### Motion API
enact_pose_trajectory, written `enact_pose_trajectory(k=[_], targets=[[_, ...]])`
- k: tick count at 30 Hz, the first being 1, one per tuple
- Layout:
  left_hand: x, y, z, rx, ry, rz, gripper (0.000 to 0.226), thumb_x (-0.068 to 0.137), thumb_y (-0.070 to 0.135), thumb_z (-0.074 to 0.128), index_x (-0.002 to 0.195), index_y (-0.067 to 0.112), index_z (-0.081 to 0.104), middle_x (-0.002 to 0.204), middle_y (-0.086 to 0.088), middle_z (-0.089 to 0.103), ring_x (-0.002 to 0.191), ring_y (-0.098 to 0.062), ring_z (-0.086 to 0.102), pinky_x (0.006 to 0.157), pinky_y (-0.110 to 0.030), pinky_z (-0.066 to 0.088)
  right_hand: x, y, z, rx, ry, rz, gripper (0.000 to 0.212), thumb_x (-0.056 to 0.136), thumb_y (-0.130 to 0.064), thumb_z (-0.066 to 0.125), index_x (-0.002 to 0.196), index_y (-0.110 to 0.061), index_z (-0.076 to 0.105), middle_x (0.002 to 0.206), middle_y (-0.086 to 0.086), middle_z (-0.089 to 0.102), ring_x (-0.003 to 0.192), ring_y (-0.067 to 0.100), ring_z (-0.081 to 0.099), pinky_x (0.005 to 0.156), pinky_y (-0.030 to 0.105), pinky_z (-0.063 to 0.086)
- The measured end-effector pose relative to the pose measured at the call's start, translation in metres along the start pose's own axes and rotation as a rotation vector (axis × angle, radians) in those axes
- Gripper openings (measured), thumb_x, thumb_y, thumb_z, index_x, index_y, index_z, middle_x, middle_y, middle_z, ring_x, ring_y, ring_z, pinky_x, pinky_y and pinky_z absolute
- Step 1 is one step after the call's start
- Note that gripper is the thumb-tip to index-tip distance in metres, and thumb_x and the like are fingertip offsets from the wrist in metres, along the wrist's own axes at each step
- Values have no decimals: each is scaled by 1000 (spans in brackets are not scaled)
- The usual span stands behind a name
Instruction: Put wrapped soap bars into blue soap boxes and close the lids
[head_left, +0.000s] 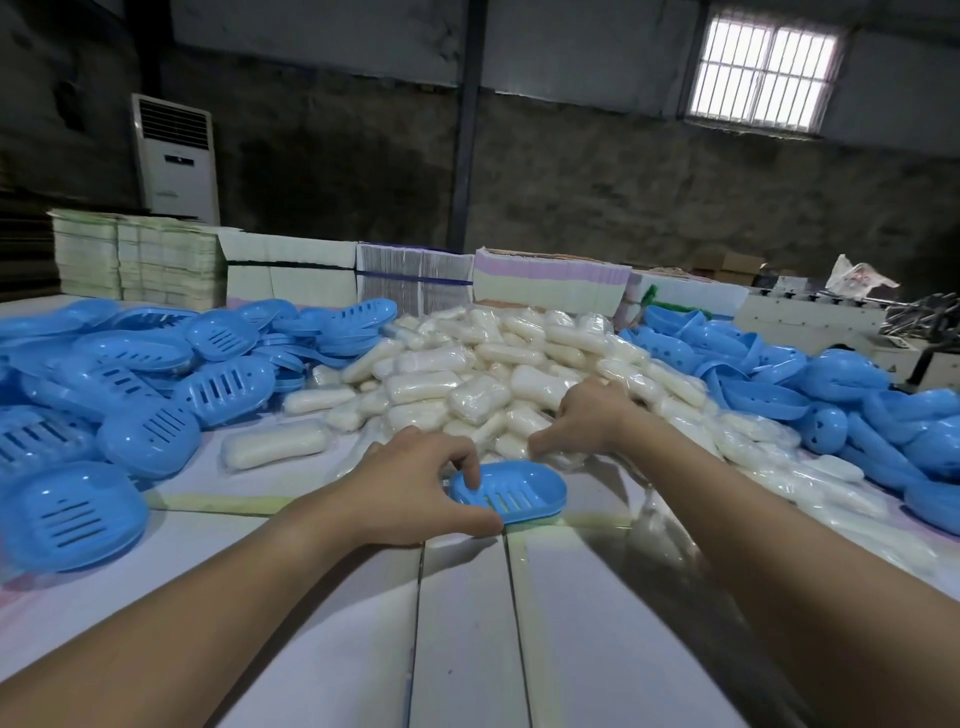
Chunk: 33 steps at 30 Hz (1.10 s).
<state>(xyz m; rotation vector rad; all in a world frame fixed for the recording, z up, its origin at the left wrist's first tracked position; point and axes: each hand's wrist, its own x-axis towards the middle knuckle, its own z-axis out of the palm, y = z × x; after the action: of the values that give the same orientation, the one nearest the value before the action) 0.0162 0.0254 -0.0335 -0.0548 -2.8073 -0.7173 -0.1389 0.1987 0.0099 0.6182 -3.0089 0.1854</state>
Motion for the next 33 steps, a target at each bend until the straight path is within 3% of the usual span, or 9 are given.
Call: enact_pose_trajectory(k=[5,9,11,13,16,20,24,31,33], targets=[[2,0,-1,-86,-25,-29,55,50,68,74,92,42,49,103,17,60,95,-5,57,71,-27,42,-15,8,-1,119,-36,-105,37,64,-55,72,65,-19,65,80,0,60,84,19,51,56,28,36],[2,0,-1,-107,-29,-48,63,47,68,73,97,40,46,109,17,59,96,-11,60,82,-32,52,-29,14,-7,297,-146,-301,43,60,-41,76,42,-21,43,46,-13,37,48,9,35,51,28,30],[1,0,-1,-124,-29,-48,64,47,66,75,98,40,46,108,17,59,88,-10,59,79,-31,51,-36,9,-6,262,-148,-414,38,58,-41,76,46,-22,45,53,-9,41,52,11,38,54,33,33],[1,1,-2,-137,-34,-47,65,48,65,77,100,40,47,108,16,59,83,-10,57,79,-31,49,-39,4,-2,212,-114,-468,27,57,-46,76,65,-26,61,83,-5,55,74,14,53,68,35,48],[1,-2,-3,-139,-37,-44,59,60,55,86,103,39,49,107,19,58,85,-7,57,80,-29,48,-45,4,-5,316,-159,-460,41,61,-47,78,96,-28,68,112,-5,46,100,14,54,89,31,48],[2,-4,-2,-131,-35,-47,58,67,50,88,111,41,52,112,22,57,103,1,56,90,-26,49,-50,22,-15,404,-230,-439,45,57,-49,74,98,-30,70,114,10,58,97,20,59,88,36,47],[2,-2,-3,-133,-40,-38,64,68,49,88,122,40,54,114,24,58,107,1,56,94,-26,50,-50,26,-8,350,-264,-432,37,56,-51,73,92,-46,65,118,-7,54,106,10,54,100,34,45],[1,-2,-3,-161,-29,-38,40,65,45,90,96,37,67,104,16,64,83,-3,59,69,-19,46,-49,18,3,458,-250,-494,34,61,-40,75,94,-46,71,113,-11,53,109,8,52,90,13,39],[1,-3,-4,-161,-27,-43,38,65,46,90,94,36,67,99,17,64,80,-3,58,67,-18,44,-48,24,0,461,-229,-494,37,62,-41,77,99,-41,73,114,-9,53,107,8,52,91,15,40]])
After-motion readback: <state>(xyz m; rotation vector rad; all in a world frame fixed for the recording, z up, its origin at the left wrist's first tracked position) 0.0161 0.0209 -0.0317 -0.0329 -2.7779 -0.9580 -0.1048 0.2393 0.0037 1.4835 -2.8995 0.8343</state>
